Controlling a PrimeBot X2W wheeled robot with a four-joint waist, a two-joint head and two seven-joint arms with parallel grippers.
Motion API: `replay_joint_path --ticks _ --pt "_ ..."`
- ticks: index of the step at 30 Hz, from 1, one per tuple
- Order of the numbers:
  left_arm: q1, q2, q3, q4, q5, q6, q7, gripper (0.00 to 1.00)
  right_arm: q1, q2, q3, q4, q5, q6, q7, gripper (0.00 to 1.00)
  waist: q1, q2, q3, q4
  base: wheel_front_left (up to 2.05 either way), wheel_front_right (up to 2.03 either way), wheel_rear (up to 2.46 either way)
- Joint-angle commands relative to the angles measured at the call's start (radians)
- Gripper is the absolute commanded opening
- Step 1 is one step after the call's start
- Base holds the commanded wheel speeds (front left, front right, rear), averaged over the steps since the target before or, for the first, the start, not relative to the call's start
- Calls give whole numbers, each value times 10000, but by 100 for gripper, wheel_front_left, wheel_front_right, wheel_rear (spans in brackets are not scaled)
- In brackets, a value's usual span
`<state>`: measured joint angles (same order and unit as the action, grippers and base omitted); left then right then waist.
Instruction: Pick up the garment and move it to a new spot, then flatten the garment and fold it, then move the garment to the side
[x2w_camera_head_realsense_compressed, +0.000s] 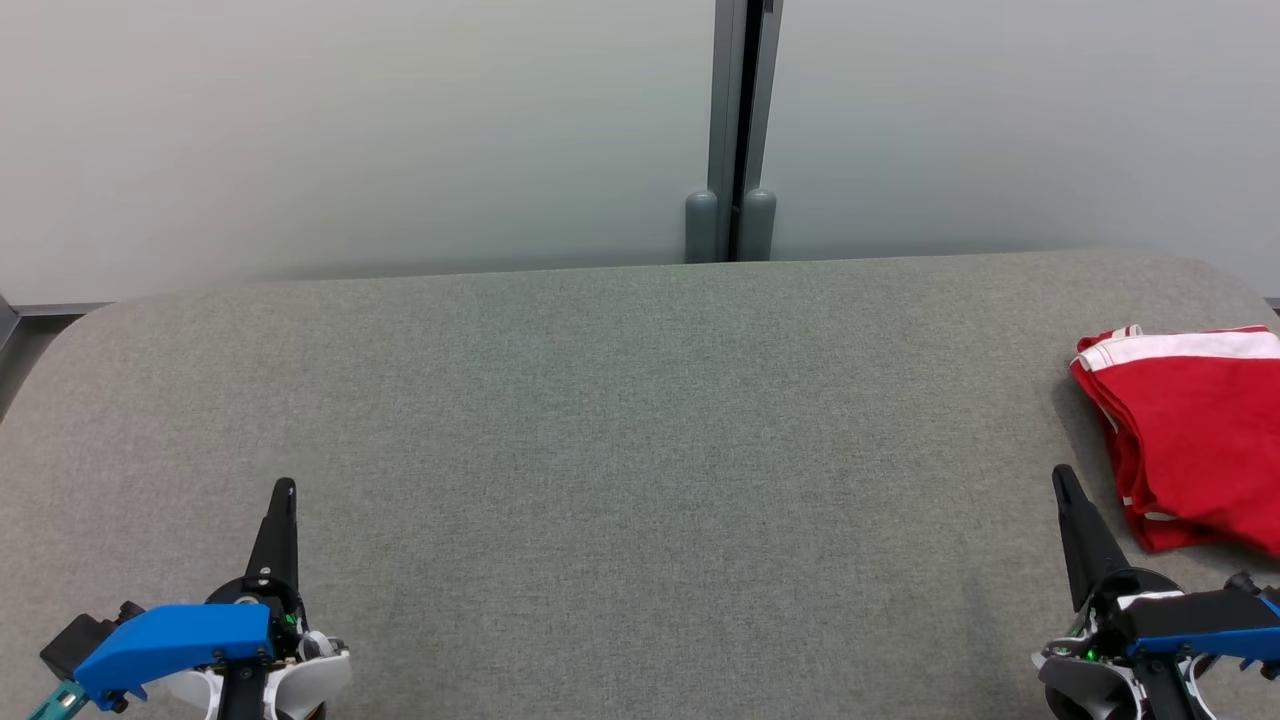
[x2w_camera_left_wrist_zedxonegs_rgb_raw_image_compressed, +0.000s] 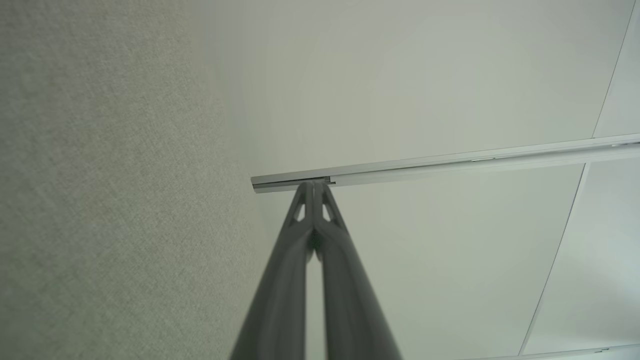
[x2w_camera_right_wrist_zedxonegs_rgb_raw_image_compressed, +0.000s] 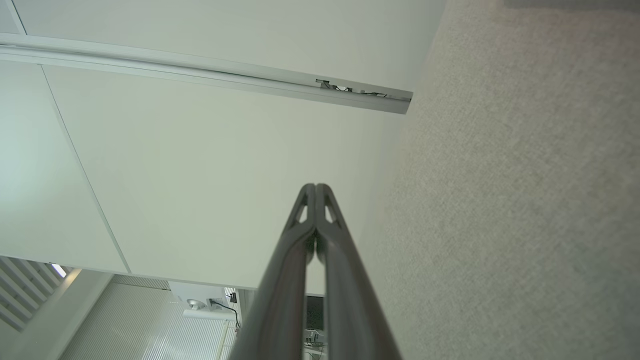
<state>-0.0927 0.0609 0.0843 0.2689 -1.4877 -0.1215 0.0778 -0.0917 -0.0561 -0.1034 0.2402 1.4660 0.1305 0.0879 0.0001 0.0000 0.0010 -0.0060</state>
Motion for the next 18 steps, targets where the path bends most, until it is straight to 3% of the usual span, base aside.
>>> replay_joint_path --ticks 1,18 --pt "-185 2 85 -92 -187 -75 65 0 -132 24 -41 -7 242 4 87 0 -1 0 2 5 0 0 0" --pt "-208 -108 288 -247 -1125 -133 347 0 -217 65 -119 51 1319 4 261 0 -1 0 17 51 0 0 0"
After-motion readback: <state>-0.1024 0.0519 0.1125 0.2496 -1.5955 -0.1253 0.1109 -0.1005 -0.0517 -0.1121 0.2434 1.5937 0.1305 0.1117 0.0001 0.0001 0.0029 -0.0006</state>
